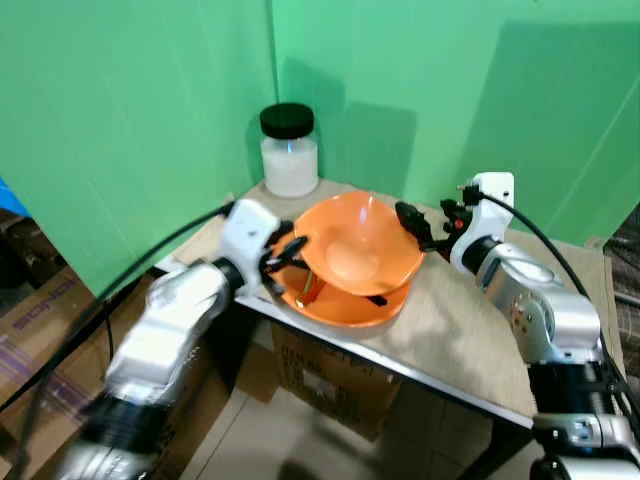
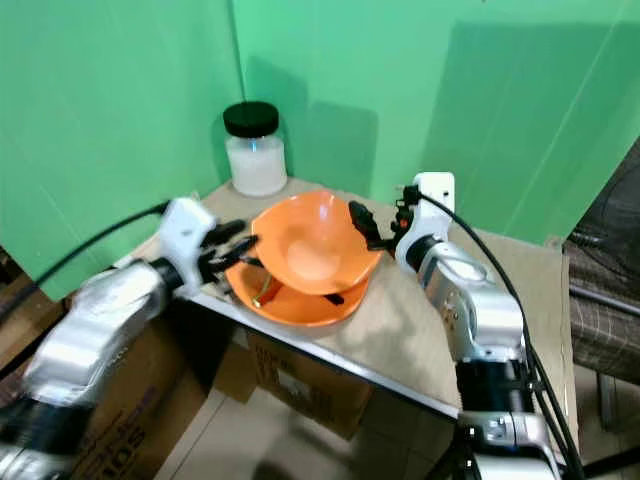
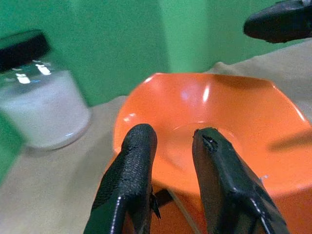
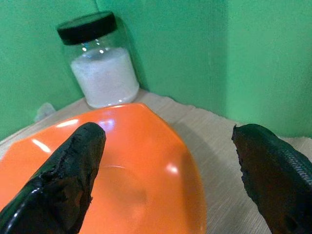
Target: Setting the table
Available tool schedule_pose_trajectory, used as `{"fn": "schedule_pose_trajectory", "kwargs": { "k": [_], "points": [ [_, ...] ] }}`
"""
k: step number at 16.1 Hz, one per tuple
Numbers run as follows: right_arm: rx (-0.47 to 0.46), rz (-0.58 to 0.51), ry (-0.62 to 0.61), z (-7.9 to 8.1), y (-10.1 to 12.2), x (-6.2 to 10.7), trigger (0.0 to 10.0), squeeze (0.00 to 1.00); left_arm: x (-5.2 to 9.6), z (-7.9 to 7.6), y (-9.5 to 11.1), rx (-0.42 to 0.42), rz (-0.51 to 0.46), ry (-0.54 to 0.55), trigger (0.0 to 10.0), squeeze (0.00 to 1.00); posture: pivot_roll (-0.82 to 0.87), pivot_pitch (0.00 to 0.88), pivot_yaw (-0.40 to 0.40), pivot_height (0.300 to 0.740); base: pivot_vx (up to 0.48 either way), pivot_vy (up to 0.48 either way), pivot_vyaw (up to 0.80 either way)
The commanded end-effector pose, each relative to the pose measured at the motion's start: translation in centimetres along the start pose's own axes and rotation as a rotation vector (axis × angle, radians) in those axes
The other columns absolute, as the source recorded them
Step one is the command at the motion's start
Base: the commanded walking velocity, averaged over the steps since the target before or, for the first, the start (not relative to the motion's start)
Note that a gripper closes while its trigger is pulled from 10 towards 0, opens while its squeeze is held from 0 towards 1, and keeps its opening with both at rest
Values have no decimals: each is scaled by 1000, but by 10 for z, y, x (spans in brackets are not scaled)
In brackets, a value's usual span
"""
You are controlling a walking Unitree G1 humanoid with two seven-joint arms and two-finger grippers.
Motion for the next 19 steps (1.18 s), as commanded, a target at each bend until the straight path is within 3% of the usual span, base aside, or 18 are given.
{"fn": "schedule_pose_trajectory", "kwargs": {
  "k": [1, 2, 4, 7, 10, 13, 14, 15, 19],
  "points": [
    [-8, -20, -9, -7, 7, -1, 10000, 1000, -9, 2, -2, -3, -1, -16, 10000, 0, -112, 0, 39, 740, 0, 0, 0],
    [-13, -21, -11, -8, 7, -1, 10000, 1000, -12, 2, -2, 5, -4, -18, 10000, 0, -112, 0, 39, 740, 0, 0, 0],
    [-29, -15, -12, -9, 3, 0, 10000, 1000, -32, 3, -2, 56, -31, -55, 10000, 0, -137, 0, 46, 740, 0, 0, 0],
    [-42, -8, -26, -11, -1, 3, 10000, 1000, -51, -11, -13, 52, 12, -143, 10000, 0, -166, 0, 62, 740, 0, 0, 0],
    [-56, 0, -47, -15, -4, 8, 10000, 1000, -54, -14, -33, -2, 94, -169, 10000, 0, -186, 0, 78, 740, 0, 0, 0],
    [-99, 6, -75, -23, -5, 11, 10000, 1000, -48, -12, -39, -35, 92, -195, 10000, 0, -187, 0, 78, 740, 0, 0, 0],
    [-113, 13, -73, -24, -7, 10, 10000, 1000, -46, -12, -41, -35, 98, -206, 10000, 106, -186, 0, 75, 740, 0, 0, 0],
    [-153, 30, -60, -22, -10, 9, 10000, 1000, -43, -10, -46, -30, 110, -210, 10000, 1000, -178, 0, 65, 740, 0, 0, 0],
    [-225, 87, 11, -11, -21, 5, 10000, 1000, -40, -6, -47, -47, 105, -209, 10000, 1000, -169, 0, 47, 740, 0, 0, 0]
  ]
}}
Point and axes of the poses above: a point about 5 cm out from each wrist's last joint towards the gripper, its own x axis pointing back from the gripper into the wrist, its own y axis along the axis of the wrist's last joint, z = x × y, the point moved 5 cm from there along -x, pointing out of the wrist towards the gripper, and after that the axes turned 9 degrees about x, right-handed, at the moved point
